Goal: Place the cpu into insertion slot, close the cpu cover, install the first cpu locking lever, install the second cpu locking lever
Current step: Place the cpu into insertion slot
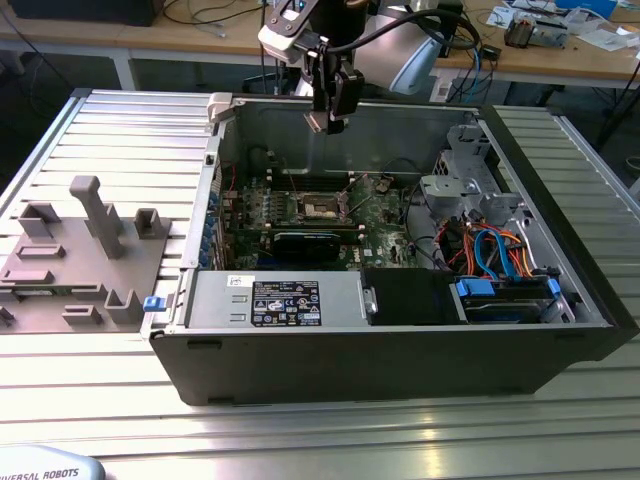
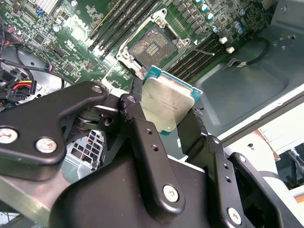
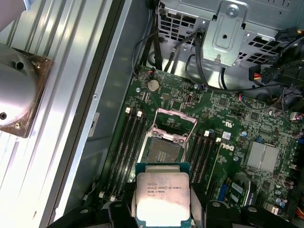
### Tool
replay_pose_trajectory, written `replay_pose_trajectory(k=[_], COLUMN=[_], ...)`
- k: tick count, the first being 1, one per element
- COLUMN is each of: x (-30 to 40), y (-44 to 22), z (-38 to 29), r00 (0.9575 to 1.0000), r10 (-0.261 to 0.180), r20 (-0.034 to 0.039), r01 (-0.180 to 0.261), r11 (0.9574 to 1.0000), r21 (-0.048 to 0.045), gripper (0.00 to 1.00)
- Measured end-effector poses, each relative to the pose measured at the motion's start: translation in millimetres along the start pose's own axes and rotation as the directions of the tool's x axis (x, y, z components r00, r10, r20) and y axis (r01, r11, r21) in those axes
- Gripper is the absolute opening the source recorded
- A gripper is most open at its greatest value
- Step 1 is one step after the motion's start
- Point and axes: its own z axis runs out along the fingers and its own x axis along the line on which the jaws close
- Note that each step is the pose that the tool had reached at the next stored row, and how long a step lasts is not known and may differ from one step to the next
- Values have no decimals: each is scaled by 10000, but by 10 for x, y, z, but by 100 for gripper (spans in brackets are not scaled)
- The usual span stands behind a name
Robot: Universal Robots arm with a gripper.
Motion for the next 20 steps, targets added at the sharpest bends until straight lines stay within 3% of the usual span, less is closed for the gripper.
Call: replay_pose_trajectory(k=[20], x=[0], y=[0], z=[0], r00=[9999], r10=[101], r20=[6], r01=[-101], r11=[9999], r21=[-4], gripper=[54])
